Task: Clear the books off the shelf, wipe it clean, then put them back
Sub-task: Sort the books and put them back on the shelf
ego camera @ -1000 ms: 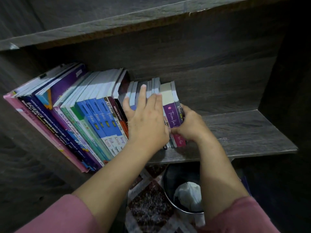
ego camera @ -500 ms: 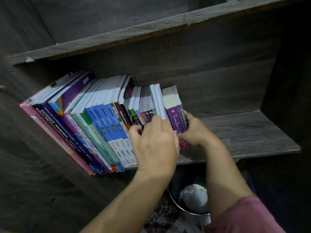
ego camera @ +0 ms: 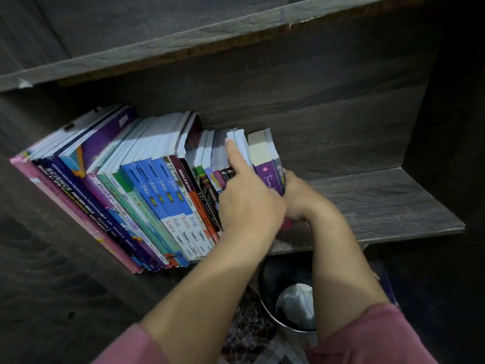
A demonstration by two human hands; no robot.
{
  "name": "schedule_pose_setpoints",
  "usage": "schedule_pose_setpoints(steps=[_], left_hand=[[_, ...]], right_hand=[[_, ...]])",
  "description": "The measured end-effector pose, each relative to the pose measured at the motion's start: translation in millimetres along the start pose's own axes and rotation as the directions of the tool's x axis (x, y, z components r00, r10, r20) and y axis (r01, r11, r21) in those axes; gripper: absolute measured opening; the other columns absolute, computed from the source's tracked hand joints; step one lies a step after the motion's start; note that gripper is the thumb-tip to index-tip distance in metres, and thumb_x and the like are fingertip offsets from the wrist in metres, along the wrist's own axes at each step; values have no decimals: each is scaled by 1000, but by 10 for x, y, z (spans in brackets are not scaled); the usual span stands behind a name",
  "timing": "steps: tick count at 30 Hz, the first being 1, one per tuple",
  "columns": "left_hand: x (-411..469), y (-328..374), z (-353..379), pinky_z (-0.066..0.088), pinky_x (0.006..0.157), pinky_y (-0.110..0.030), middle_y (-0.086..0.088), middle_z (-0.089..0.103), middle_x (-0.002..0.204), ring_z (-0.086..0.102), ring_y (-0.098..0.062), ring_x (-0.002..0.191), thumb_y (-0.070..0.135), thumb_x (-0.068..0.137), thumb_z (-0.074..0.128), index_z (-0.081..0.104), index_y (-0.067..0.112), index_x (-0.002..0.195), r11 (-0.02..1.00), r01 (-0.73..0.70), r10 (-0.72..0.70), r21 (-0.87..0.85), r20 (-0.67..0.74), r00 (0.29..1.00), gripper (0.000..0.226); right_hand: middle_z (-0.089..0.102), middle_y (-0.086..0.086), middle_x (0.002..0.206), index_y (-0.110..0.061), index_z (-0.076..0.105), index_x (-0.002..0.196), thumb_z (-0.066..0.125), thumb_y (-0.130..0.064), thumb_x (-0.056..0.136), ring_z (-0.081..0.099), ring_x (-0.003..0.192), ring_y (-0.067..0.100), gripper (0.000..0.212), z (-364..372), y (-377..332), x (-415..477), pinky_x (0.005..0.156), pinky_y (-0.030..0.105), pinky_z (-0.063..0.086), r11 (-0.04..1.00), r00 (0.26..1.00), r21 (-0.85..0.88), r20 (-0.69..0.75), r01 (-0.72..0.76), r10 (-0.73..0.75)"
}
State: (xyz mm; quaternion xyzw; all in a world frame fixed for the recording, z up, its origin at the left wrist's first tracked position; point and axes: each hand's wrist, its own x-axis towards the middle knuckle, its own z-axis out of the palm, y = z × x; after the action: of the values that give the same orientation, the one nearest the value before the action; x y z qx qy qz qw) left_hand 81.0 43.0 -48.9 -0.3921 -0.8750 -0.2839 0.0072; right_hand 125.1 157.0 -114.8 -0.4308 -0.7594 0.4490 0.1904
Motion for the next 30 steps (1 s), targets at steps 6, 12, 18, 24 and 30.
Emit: schedule_pose_setpoints(steps=[6,12,18,24,30], left_hand=[[154,-42,-413,39,63,-31,1,49,81,52,-20,76,19,85,61,-17,24,152,972,-145,93,184,265,960,103],[2,-268,-1107,38,70,-25,3,57,117,46,-13,82,32,91,53,-10,45,150,877,-296,135,379,396,908,87],[-148,-440,-1329,36,52,-22,8,53,87,51,-9,70,35,94,47,-18,45,148,813,-239,47,531,350,935,85],[-172,-614,-1322,37,52,-24,7,53,88,52,-11,69,36,94,48,-19,47,146,842,-221,13,492,391,920,85],[-124,-684,-1301,46,77,-28,5,55,121,56,-16,95,43,94,52,-18,48,146,849,-251,9,464,462,887,87]], right_hand=[[62,7,119,-12,40,133,68,-20,78,59,105,25,62,-55,-61,-8,84,30,47,999,1000,-40,-8,-11,11],[52,-1,136,-27,21,151,75,-45,56,54,120,20,110,99,-290,-44,103,37,44,993,992,45,-58,112,-109],[18,9,157,-31,7,153,67,-71,67,18,143,31,112,515,-617,-135,113,53,25,959,886,-167,-372,230,-278],[17,9,155,-32,10,152,65,-73,65,18,140,32,111,714,-636,9,112,55,22,960,815,-204,-512,191,-271],[11,8,157,-35,7,152,65,-72,67,15,142,32,110,653,-573,51,112,57,20,952,798,-153,-520,266,-306]])
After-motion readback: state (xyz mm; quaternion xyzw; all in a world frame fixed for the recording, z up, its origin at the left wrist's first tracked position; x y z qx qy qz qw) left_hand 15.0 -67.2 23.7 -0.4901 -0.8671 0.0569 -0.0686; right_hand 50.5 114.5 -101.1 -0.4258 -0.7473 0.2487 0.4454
